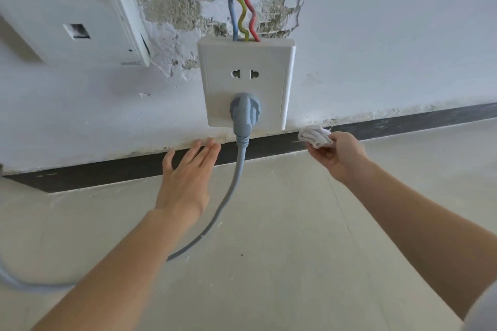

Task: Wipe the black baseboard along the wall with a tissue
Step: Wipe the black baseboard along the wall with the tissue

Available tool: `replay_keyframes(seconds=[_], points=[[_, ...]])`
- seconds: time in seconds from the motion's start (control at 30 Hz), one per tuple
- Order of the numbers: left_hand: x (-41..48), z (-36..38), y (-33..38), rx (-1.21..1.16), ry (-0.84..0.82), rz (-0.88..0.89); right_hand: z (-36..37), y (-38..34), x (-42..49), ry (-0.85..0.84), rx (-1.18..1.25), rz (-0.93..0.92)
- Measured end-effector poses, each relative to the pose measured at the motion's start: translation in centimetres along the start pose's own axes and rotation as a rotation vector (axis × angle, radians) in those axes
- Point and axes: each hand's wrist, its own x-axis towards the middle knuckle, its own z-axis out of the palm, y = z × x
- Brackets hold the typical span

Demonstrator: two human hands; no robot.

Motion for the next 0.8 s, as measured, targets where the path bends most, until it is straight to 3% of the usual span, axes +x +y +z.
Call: replay_keyframes(seconds=[0.13,0.3,0.43,0.57,0.73,0.8], points=[[-0.7,-1.8,0.2,-0.083,-0.056,-0.029,0.4,0.0,-2.9,-0.047,-0.438,0.127],[-3.7,-5.5,2.0,0.023,-0.31,-0.092,2.6,1.5,-3.3,-0.173,-0.811,0.113],[-4.6,-6.0,4.1,0.065,-0.49,-0.095,2.5,1.7,-1.8,-0.253,-0.957,0.073],[-3.9,-6.8,7.9,0.14,-0.522,-0.087,0.3,0.5,-0.3,-0.308,-1.055,0.044],[-3.1,-6.8,10.9,-0.008,-0.711,-0.14,-2.0,-1.2,1.8,-0.407,-1.056,0.082],[-2.4,-5.2,11.9,-0.159,-0.662,-0.182,-2.4,-1.6,3.0,-0.458,-1.029,0.101]])
